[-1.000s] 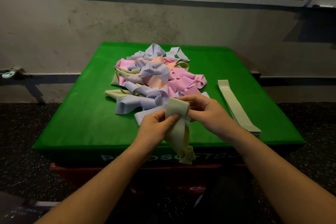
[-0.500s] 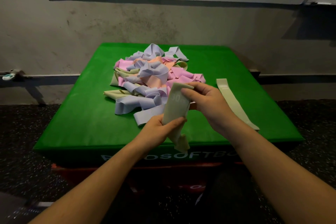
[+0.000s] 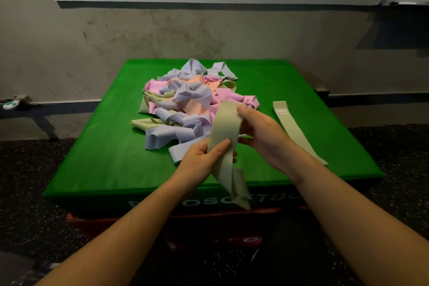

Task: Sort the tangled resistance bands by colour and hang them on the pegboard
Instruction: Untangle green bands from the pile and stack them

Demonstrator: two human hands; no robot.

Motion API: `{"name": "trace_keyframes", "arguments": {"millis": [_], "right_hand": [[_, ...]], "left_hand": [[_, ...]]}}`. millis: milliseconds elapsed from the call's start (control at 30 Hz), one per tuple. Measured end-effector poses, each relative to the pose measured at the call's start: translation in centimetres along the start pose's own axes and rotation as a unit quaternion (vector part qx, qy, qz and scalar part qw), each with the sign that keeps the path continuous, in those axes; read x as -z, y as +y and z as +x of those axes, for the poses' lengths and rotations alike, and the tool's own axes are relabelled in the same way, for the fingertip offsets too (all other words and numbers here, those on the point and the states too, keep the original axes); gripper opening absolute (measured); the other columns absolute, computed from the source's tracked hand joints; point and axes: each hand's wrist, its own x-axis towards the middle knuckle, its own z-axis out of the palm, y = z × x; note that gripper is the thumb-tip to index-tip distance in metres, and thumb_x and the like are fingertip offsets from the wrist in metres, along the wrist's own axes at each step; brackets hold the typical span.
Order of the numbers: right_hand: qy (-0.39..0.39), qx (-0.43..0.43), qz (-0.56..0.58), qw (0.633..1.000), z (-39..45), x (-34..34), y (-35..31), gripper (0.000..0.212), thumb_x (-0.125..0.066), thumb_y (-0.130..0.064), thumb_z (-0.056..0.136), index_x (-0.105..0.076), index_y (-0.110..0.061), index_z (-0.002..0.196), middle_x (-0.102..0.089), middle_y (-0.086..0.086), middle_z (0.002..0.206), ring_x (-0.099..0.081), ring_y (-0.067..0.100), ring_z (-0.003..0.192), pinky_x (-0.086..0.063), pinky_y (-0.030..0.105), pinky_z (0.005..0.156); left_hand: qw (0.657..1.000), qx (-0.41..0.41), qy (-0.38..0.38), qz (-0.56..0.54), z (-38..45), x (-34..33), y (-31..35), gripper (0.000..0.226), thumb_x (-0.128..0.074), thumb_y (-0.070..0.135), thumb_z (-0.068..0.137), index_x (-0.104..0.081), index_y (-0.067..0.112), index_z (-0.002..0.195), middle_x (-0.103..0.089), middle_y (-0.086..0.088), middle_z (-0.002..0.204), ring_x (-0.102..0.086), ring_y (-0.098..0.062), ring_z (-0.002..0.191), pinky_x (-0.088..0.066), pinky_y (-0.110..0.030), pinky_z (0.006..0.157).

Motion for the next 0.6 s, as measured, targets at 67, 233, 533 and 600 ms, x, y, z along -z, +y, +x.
{"name": "trace_keyframes", "arguments": {"millis": [67, 233, 533, 600], "right_hand": [[-0.026, -0.011, -0.065, 0.998, -0.5, 0.6, 1.1, 0.042, -0.054, -0.047, 0.095, -0.066, -0.016, 0.12, -0.073, 0.0, 0.098, -0.066, 0.013, 0.089, -0.049, 0.034, 0.082], [-0.098, -0.053, -0.14, 0.984, -2.3, 2.4, 3.6, 0.035, -0.069, -0.042, 0.081, -0.069, -0.021, 0.109, -0.073, -0.01, 0.092, -0.065, 0.008, 0.088, -0.051, 0.023, 0.077], [-0.133, -0.088, 0.067, 0.985, -3.4, 3.1, 4.7, 0.035, -0.079, -0.026, 0.065, -0.052, -0.014, 0.084, -0.054, 0.002, 0.075, -0.054, 0.008, 0.063, -0.048, 0.02, 0.057], [-0.169, -0.107, 0.139, 0.97, -3.5, 3.4, 4.9, 0.052, -0.09, -0.024, 0.053, -0.053, -0.011, 0.088, -0.059, 0.01, 0.083, -0.06, 0.017, 0.073, -0.057, 0.032, 0.072]], "left_hand": [[0.999, 0.002, 0.027, -0.035, 0.2, -0.2, 0.2, 0.019, -0.061, 0.031, 0.094, -0.071, 0.016, 0.092, -0.076, -0.005, 0.088, -0.067, -0.018, 0.081, -0.056, -0.032, 0.07], [0.988, 0.011, 0.079, -0.131, 1.3, -0.2, 1.0, 0.027, -0.06, 0.041, 0.088, -0.07, 0.02, 0.102, -0.072, -0.003, 0.089, -0.064, -0.017, 0.079, -0.054, -0.035, 0.068], [0.979, 0.037, 0.13, -0.155, 1.8, -0.6, 0.7, 0.021, -0.052, 0.039, 0.099, -0.067, 0.027, 0.107, -0.069, -0.001, 0.092, -0.063, -0.014, 0.076, -0.054, -0.033, 0.054], [0.979, 0.038, 0.146, -0.138, 1.8, -0.8, 0.5, 0.02, -0.052, 0.041, 0.099, -0.067, 0.029, 0.104, -0.069, 0.0, 0.09, -0.064, -0.015, 0.076, -0.054, -0.034, 0.054]]}}
